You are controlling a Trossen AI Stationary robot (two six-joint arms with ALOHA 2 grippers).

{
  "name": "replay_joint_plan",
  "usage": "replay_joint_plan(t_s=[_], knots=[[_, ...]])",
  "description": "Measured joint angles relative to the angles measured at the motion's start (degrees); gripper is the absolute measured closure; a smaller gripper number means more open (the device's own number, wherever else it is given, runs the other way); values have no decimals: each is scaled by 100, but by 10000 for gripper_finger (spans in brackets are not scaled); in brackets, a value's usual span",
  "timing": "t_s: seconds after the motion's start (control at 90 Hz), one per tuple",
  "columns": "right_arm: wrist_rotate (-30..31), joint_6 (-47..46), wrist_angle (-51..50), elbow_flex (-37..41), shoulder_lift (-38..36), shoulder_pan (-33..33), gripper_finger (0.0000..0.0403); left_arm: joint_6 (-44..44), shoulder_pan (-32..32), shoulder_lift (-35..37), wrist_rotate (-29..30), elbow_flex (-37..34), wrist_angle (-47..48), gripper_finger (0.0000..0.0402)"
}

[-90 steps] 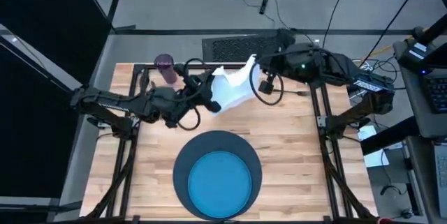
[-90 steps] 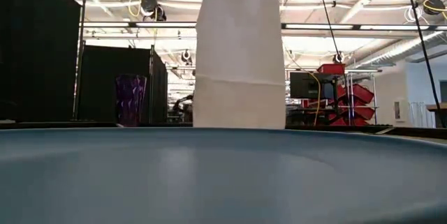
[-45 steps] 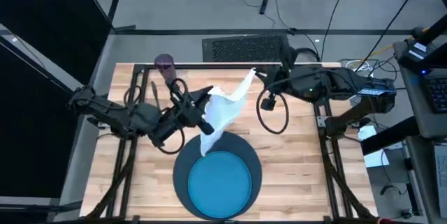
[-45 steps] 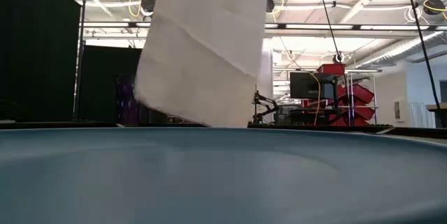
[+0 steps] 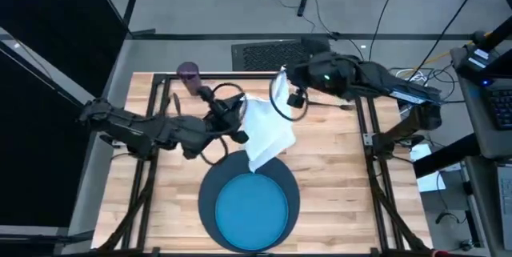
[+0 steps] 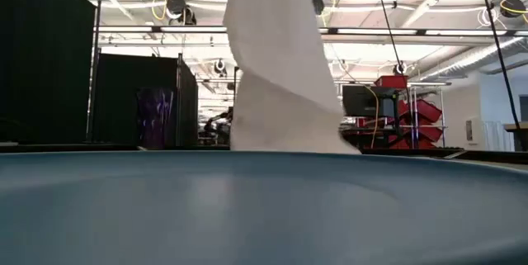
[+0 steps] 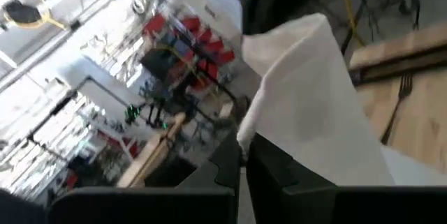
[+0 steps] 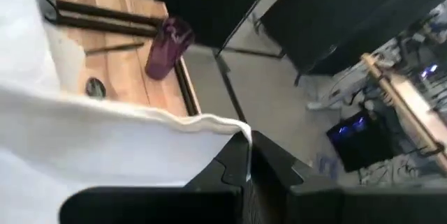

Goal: Set table place
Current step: Fold the white napkin

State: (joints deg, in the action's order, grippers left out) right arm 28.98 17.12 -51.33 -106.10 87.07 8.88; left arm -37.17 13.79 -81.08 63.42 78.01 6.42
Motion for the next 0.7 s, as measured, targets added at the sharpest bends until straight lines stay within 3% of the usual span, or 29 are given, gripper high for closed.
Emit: replay_joint_plan(t_s=[0.267,0.7], knots=[[-925,-12,-83,4,553,872,403,1364,-575,0,-183,-485,1190,401],[-1966,-243,-632,546,1132,1487,403,2810,-999,0,-1052,-1683,1403,401]])
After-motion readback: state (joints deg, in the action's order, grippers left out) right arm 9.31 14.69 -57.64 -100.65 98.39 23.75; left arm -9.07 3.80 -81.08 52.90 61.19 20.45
